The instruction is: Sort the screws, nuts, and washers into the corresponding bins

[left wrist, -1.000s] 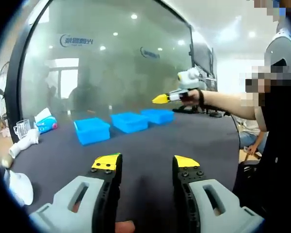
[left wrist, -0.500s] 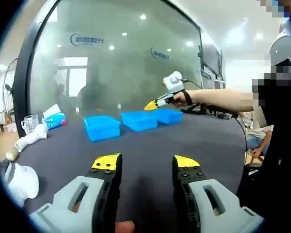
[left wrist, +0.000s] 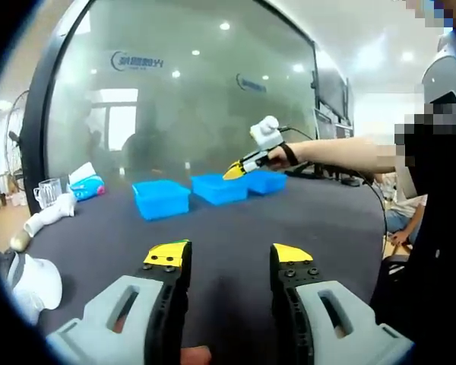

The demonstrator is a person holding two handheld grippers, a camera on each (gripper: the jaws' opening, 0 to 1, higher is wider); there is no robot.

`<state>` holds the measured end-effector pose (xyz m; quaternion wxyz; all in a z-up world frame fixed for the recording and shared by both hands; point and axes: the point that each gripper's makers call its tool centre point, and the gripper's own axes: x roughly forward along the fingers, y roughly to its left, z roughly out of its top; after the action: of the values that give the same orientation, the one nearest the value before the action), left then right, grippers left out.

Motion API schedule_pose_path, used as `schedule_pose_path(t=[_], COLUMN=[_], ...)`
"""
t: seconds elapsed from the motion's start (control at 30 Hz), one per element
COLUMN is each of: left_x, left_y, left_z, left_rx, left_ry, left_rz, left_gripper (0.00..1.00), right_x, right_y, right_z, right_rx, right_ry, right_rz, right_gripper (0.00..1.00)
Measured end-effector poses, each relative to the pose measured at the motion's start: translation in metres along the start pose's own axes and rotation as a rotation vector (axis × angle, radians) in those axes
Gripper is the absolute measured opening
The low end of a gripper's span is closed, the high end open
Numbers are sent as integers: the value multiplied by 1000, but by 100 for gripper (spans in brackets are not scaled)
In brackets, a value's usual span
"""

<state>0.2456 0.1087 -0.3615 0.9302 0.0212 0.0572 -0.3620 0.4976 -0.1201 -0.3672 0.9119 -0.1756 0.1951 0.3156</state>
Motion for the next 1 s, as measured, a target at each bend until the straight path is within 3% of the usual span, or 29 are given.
schedule_pose_path(t=[0.3, 0.63, 1.0], left_x=[-1, 0, 4], left_y=[-3, -9, -15], left_z=[2, 0, 4], left_rx=[2, -3, 6], left_ry=[-4, 4, 6], left_rz=[-11, -39, -63], left_gripper=[40, 40, 40], right_x=[-36, -116, -188], right_y=[13, 61, 103], right_z=[-2, -25, -55], right_rx=[-8, 8, 48], right_ry=[-49, -150, -241], right_rz=[5, 42, 10], right_gripper=[22, 23, 24])
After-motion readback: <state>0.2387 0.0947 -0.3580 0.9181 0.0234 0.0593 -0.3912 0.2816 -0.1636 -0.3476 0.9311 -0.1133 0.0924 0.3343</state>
